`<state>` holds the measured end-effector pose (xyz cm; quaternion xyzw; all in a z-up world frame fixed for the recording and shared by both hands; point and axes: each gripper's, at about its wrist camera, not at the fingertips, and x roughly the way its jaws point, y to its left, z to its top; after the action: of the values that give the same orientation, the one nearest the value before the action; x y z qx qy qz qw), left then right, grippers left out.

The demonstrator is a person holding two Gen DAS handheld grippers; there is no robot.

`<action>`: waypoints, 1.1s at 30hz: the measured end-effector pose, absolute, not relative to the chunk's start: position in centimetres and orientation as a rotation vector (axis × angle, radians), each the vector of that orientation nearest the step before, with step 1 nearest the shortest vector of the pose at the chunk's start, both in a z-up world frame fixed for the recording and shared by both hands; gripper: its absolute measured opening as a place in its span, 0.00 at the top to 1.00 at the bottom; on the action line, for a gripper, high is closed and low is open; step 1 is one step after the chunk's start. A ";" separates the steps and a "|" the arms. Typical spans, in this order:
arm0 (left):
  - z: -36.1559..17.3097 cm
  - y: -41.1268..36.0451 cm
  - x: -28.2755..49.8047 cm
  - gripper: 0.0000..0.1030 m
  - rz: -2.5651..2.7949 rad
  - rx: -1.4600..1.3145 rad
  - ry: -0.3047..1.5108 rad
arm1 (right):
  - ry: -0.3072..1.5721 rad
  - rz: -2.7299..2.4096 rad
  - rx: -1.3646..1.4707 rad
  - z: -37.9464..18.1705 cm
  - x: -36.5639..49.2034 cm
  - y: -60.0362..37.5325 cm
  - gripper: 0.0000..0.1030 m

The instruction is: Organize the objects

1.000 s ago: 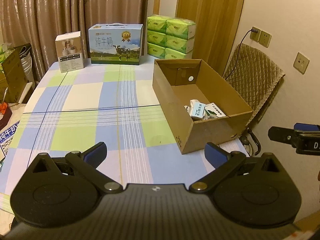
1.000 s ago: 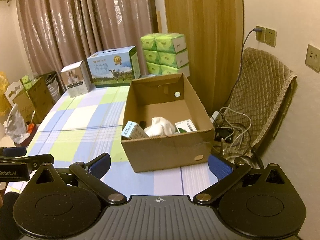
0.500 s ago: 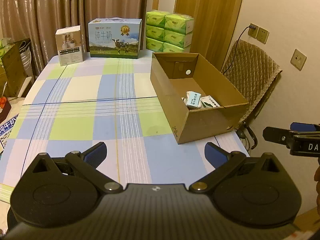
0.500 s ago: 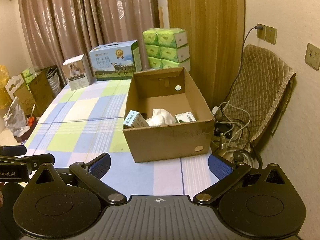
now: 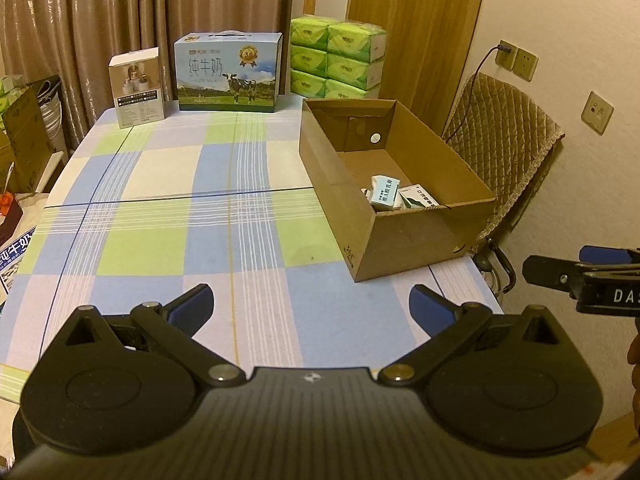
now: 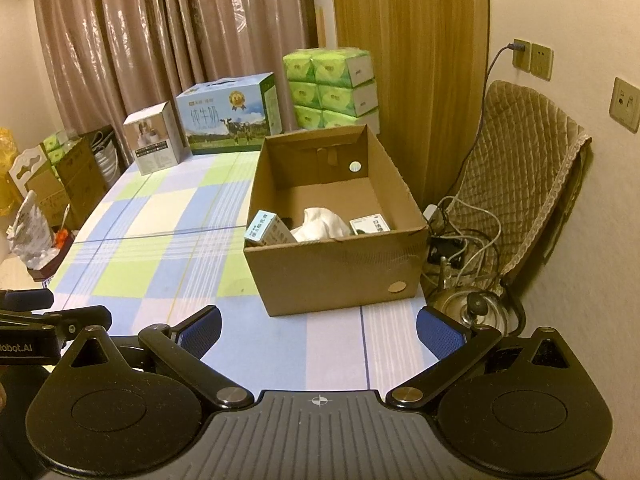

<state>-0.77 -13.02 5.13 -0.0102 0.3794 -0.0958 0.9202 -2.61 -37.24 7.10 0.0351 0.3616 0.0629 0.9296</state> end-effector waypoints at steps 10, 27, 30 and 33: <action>5.0 -13.1 -0.8 0.01 -0.198 -0.026 0.784 | 0.741 0.127 0.074 7.0 -2.5 -37.4 0.02; 4.7 -13.3 -0.7 0.01 -0.197 -0.025 0.789 | 0.747 0.124 0.073 6.9 -2.5 -37.4 0.02; 4.7 -13.3 -0.7 0.01 -0.197 -0.026 0.790 | 0.749 0.124 0.070 6.8 -2.5 -37.3 0.02; 4.6 -13.4 -0.7 0.01 -0.198 -0.025 0.791 | 0.749 0.124 0.069 6.7 -2.6 -37.3 0.02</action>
<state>-0.69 -13.37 4.57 -0.0123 0.3847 -0.0961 0.9180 -2.56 -37.26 6.68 0.0338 0.3654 0.0604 0.9283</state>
